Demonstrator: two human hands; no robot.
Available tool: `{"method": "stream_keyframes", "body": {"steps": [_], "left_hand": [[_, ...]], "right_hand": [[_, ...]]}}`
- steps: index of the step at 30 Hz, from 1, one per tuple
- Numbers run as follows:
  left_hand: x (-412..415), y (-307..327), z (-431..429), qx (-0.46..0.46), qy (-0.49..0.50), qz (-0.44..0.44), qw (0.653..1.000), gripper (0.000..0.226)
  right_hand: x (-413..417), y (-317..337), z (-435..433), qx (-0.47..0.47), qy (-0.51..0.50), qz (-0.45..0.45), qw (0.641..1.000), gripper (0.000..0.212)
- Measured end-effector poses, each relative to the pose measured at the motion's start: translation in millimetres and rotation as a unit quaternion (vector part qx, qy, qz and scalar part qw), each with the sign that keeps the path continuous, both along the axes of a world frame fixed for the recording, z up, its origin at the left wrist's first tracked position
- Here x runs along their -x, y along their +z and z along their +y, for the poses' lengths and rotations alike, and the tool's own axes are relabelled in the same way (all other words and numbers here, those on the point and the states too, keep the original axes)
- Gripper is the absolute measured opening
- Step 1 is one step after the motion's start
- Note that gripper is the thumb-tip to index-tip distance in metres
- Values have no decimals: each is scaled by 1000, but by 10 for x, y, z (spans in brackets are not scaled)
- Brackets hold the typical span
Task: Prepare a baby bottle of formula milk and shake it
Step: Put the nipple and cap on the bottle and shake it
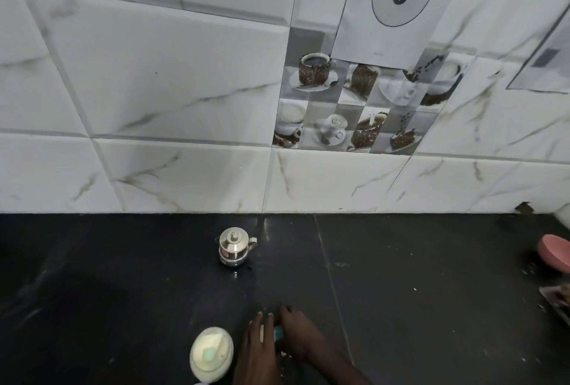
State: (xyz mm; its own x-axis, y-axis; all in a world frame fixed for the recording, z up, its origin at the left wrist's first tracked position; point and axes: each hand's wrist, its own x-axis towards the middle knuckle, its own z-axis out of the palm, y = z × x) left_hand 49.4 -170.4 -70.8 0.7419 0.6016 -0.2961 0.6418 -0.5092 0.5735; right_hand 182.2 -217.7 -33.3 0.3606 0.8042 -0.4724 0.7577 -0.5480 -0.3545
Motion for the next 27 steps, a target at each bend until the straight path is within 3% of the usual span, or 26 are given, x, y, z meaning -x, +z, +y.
{"method": "stream_keyframes", "body": {"steps": [4, 11, 14, 16, 19, 22, 27], "left_hand": [[-21, -86, -15, 10, 10, -33, 999, 56], [5, -31, -66, 5, 73, -106, 992, 59], [-24, -230, 16, 76, 114, -123, 983, 66], [12, -367, -10, 73, 150, -125, 978, 71], [197, 23, -106, 9, 134, -155, 979, 64], [247, 199, -142, 74, 129, -142, 979, 67], [292, 411, -156, 67, 129, -179, 973, 76]], "right_hand": [[24, 59, -58, -53, -67, 39, 996, 43], [23, 287, -105, -168, -115, 86, 975, 39], [49, 387, -120, -192, -90, 88, 973, 51], [55, 412, -130, -203, -80, 94, 971, 52], [51, 469, -146, -193, -61, 85, 976, 47], [23, 537, -160, -189, -29, 66, 979, 43], [-9, 649, -151, -167, 39, 25, 985, 38]]}}
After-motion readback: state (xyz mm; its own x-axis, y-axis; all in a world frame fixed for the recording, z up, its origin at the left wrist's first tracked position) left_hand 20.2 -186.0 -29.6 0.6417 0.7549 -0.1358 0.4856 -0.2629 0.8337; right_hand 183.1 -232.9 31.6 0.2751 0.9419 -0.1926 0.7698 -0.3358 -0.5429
